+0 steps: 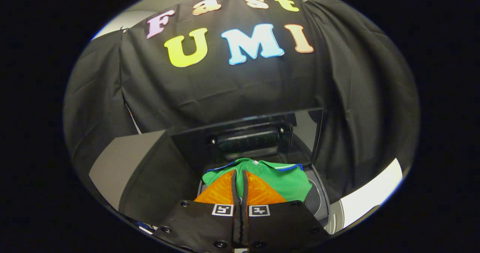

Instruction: Put the clothes into the washing machine and then close the washing machine lid.

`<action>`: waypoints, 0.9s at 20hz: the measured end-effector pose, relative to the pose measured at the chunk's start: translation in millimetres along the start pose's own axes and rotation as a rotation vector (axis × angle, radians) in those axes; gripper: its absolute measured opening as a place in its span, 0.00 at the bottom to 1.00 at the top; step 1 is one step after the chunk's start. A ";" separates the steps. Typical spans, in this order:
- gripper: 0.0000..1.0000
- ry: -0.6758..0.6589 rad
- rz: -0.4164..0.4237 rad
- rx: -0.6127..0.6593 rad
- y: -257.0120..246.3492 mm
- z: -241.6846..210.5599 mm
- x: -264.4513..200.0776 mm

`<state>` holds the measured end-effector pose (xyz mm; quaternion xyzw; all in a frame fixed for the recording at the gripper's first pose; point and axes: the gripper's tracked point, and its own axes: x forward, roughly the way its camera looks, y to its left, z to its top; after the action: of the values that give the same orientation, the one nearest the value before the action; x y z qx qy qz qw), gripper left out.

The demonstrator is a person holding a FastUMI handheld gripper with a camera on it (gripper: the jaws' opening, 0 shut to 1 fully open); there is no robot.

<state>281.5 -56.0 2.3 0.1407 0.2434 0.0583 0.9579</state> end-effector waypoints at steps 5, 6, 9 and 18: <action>0.01 0.119 -0.025 0.017 -20.1 -56.4 41.7; 0.01 0.144 -0.037 0.015 -23.7 -65.5 51.7; 0.01 0.204 -0.062 0.025 -30.3 -87.5 75.9; 0.01 0.378 -0.113 -0.044 -41.9 -153.2 120.7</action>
<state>315.0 -37.2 -193.5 0.0926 0.4251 0.0352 0.8997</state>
